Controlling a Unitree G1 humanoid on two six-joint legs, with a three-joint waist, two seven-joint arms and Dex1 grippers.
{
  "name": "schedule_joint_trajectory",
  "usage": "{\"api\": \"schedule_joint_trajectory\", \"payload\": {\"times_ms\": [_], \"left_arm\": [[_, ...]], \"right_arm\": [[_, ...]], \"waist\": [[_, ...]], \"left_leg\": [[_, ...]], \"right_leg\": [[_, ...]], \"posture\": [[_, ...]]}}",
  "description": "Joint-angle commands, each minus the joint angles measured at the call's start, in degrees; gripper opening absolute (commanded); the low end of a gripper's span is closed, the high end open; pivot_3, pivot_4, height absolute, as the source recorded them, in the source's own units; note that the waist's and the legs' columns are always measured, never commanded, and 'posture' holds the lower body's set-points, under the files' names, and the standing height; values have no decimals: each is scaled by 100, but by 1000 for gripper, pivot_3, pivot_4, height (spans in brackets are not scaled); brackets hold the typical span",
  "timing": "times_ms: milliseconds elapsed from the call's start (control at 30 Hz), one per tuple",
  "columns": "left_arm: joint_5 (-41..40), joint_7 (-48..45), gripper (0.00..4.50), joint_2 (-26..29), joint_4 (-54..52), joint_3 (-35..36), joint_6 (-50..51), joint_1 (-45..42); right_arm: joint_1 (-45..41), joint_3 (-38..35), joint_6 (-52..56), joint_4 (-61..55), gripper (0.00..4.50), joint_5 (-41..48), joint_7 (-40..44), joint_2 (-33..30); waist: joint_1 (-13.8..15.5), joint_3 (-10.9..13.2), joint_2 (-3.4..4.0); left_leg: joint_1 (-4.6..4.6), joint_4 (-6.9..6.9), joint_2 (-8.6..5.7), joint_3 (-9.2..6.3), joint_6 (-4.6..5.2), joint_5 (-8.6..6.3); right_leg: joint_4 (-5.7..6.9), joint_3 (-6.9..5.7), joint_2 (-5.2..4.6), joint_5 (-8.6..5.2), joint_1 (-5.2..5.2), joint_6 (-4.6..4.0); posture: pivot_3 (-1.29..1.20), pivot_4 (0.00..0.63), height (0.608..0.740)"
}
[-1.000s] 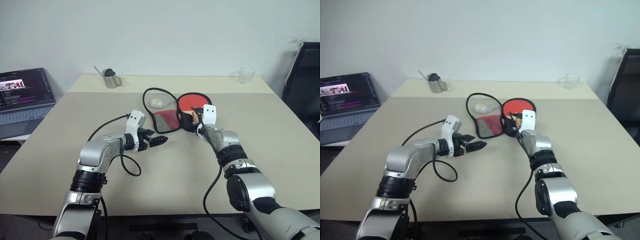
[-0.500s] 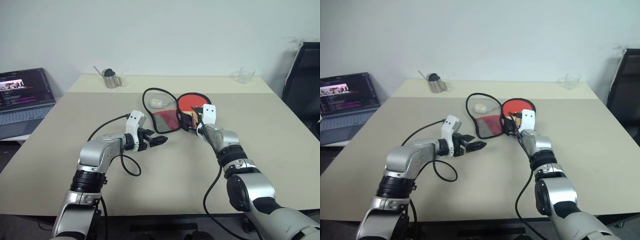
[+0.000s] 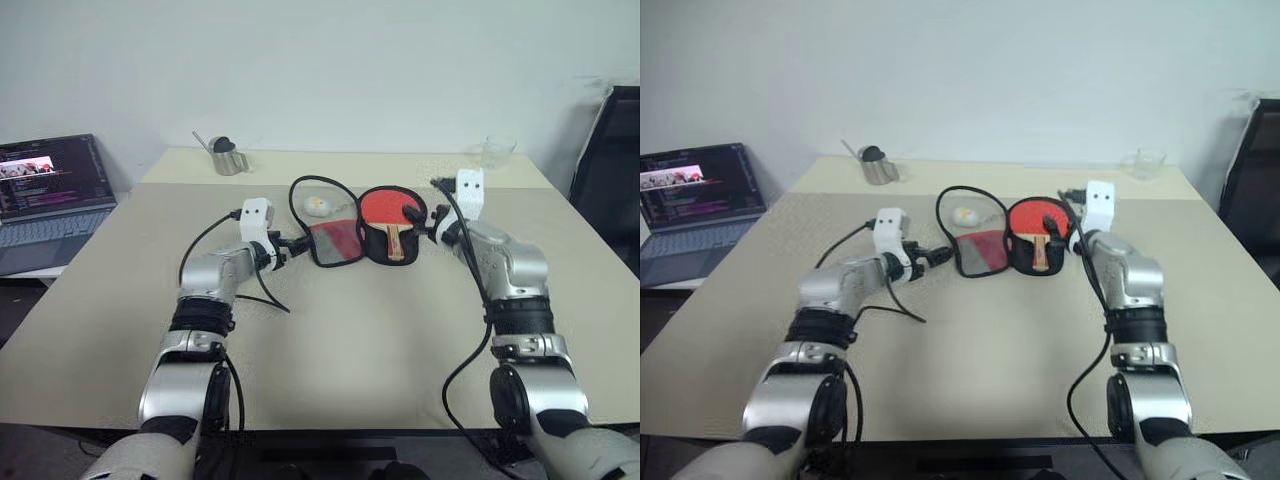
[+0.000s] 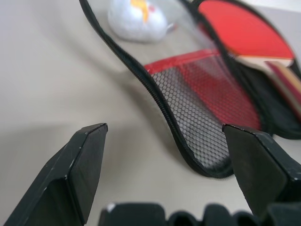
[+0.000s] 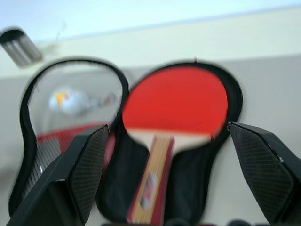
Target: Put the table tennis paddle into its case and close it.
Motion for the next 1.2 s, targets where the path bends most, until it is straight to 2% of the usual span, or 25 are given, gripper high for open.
{"api": "schedule_joint_trajectory", "payload": {"times_ms": [33,233,433,767,1200], "left_arm": [[116,27,4286,-131,781,84,-578,-502],[102,330,4286,-496,2106,392,-1158,-1074],[127,350,4286,-646,2451,509,-1356,-1151],[13,141,4286,-866,2365,705,-1346,-1145],[-286,-790,4286,-1253,1424,702,-1169,-1245]], "right_arm": [[57,-17,119,-544,4459,31,-53,-41],[310,1,310,-896,4459,-26,-198,-33],[439,5,401,-1030,4459,-8,-300,1],[447,-51,389,-944,4459,-38,-459,14],[462,-209,315,-929,4459,-30,-761,4]], "waist": [[-22,0,0],[-26,0,0],[-25,0,-1],[-14,0,-1],[-10,1,-1]], "left_leg": [[0,0,1,0,0,0],[-3,-2,2,3,0,0],[-3,-1,0,7,0,0],[-3,0,-5,7,-1,0],[-8,-1,-6,6,-1,0]], "right_leg": [[0,0,0,0,0,0],[1,-2,3,-4,-7,7],[2,-1,3,-4,-8,7],[3,-2,5,-4,-8,9],[2,-3,7,-4,-8,9]], "posture": [[0,150,740],[0,150,740],[0,150,740],[0,150,740],[0,150,740]]}}
